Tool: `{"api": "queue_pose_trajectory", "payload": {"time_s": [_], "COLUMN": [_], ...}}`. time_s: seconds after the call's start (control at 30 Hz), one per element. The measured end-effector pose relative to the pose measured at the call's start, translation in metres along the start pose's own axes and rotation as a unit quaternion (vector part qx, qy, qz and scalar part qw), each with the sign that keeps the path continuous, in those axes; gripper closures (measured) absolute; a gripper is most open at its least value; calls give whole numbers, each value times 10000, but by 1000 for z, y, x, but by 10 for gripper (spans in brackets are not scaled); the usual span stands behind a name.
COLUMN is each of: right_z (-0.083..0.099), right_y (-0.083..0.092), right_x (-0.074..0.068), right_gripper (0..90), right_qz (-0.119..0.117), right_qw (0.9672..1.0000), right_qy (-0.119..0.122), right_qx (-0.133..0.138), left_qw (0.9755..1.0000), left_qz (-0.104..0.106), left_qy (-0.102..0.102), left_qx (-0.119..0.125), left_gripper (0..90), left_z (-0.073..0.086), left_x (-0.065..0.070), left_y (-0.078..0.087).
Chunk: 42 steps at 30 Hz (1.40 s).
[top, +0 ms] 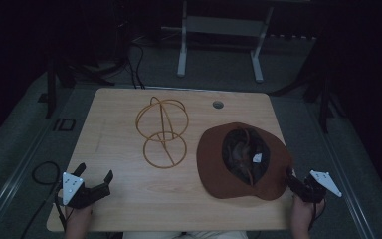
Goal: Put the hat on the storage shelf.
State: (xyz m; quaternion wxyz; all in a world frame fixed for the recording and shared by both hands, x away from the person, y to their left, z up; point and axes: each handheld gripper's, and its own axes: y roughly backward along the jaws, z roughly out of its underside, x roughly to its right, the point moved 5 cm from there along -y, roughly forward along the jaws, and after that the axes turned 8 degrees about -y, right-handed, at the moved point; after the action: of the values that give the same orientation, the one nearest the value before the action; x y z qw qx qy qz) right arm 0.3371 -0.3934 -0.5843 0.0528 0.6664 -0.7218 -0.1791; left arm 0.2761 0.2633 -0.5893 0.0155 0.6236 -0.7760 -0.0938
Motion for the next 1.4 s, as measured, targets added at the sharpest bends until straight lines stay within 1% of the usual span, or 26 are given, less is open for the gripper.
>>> {"api": "queue_pose_trajectory", "payload": {"time_s": [0.13,0.2,0.23,0.3,0.37,0.43,0.47,0.5,0.63,0.73,0.77,0.8,0.83,0.9,0.93,0.97,1.0,1.07,1.1,1.17,1.23,1.27,1.3,1.33,1.37,1.4], "right_z": [0,0,0,0,-4,-11,-15,-18,-32,-45,-49,-53,-57,-60,-63,-67,-68,-67,-67,-65,-65,-65,-66,-66,-67,-68], "right_y": [1,0,0,-1,1,3,3,2,1,-1,-2,-2,-3,-4,-5,-8,-10,-13,-14,-17,-21,-23,-25,-26,-27,-28], "right_x": [1,0,0,-2,-4,-7,-10,-13,-26,-34,-37,-39,-42,-45,-47,-54,-57,-65,-68,-75,-81,-84,-86,-89,-92,-94], "right_gripper": [140,135,135,131,130,130,130,130,129,129,129,129,129,129,129,130,131,131,131,128,128,129,127,117,117,117], "right_qz": [-53,-54,-72,-102,-120,-215,-377,-448,-536,-597,-614,-637,-662,-692,-723,-817,-904,-1108,-1128,-1204,-1214,-1145,-1142,-1242,-1298,-1272], "right_qw": [10000,10000,9999,9998,9998,9996,9989,9985,9971,9963,9961,9957,9954,9950,9946,9925,9914,9876,9865,9837,9833,9835,9820,9800,9795,9794], "right_qy": [-16,-24,-16,35,104,106,82,101,383,441,460,500,512,525,549,654,657,719,780,870,858,862,913,953,990,1067], "right_qx": [8,-48,-78,-180,-155,-168,-258,-304,-383,-437,-429,-449,-469,-490,-503,-630,-682,-854,-898,-1012,-1054,-1106,-1197,-1230,-1184,-1153], "left_qw": [10000,10000,9999,9999,9996,9993,9994,9994,9995,9996,9995,9996,9995,9995,9995,9994,9993,9991,9990,9990,9984,9979,9974,9973,9970,9967], "left_qz": [34,88,102,60,23,22,10,15,65,269,268,191,194,215,251,297,328,379,420,413,508,565,633,626,634,670], "left_qy": [-48,33,24,-133,-249,-334,-319,-324,-304,-114,-135,-223,-254,-231,-170,-162,-175,-208,-179,-156,-189,-234,-262,-296,-345,-363], "left_qx": [-11,11,35,87,102,148,162,142,53,53,45,27,18,34,42,38,22,-21,-32,-87,-187,-211,-228,-262,-292,-288], "left_gripper": [17,17,17,17,17,17,17,17,17,17,17,17,17,17,17,17,17,17,17,17,17,17,17,17,17,17], "left_z": [0,0,-1,-2,-3,-5,-6,-6,-8,-10,-10,-11,-12,-13,-14,-14,-15,-15,-16,-16,-15,-15,-15,-14,-14,-14], "left_x": [2,3,3,4,4,5,6,7,10,12,13,13,14,14,16,17,18,20,21,23,24,25,26,27,27,27], "left_y": [-1,-1,-1,0,1,2,2,2,3,3,4,4,5,6,7,7,8,8,9,9,9,9,10,9,9,9]}}
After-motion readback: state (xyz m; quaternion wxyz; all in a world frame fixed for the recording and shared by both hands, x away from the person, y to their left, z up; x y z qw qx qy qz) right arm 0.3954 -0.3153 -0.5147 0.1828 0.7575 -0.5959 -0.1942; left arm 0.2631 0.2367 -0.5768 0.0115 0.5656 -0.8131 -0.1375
